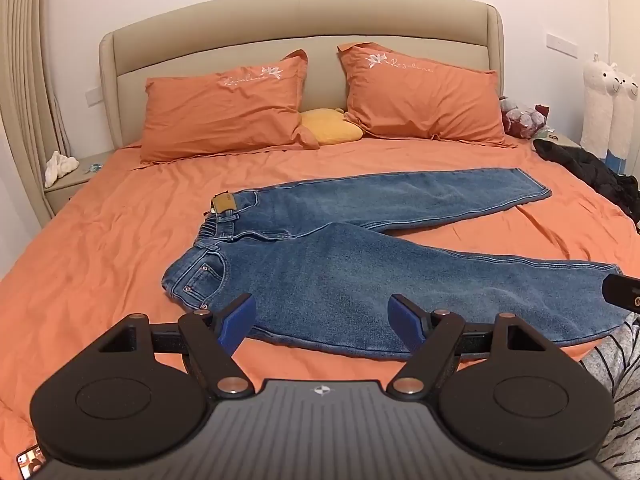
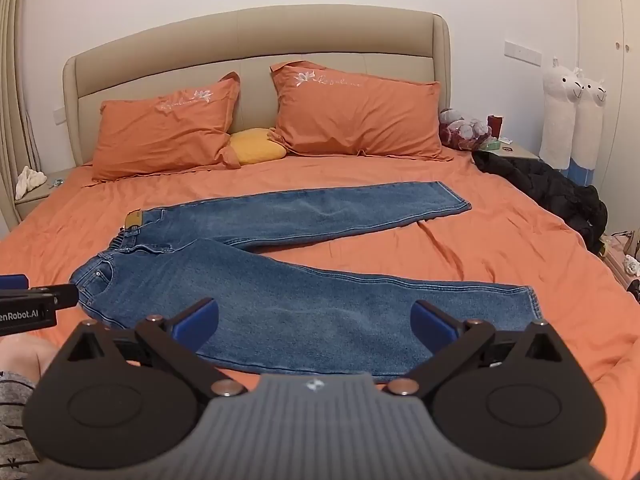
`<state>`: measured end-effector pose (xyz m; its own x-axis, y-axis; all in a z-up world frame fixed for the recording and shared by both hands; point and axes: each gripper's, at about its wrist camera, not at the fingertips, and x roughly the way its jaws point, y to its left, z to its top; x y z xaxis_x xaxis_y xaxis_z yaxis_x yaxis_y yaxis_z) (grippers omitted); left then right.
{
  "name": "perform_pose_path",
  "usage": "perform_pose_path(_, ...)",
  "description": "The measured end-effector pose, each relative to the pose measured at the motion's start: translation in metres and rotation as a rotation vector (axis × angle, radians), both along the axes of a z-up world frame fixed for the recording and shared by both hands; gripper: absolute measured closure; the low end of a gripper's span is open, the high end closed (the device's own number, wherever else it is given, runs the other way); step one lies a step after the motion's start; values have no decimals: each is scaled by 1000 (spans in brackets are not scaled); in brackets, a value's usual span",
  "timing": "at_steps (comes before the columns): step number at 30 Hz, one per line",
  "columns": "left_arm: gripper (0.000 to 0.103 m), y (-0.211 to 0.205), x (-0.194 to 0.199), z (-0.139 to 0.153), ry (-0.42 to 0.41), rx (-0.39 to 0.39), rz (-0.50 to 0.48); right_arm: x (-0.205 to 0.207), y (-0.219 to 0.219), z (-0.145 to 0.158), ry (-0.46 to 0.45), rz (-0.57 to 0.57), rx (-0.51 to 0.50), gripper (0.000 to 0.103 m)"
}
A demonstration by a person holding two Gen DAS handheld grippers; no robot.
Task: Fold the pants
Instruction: 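Move both grippers toward the blue jeans lying on the bed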
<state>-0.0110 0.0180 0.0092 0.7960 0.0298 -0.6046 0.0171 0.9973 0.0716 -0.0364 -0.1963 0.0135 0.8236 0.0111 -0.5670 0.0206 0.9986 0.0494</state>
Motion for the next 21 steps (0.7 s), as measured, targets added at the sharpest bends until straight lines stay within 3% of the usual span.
perform_pose_path(21, 15, 1, -2, -1, -3, 1, 0, 0, 4, -8, 10, 12, 16, 5)
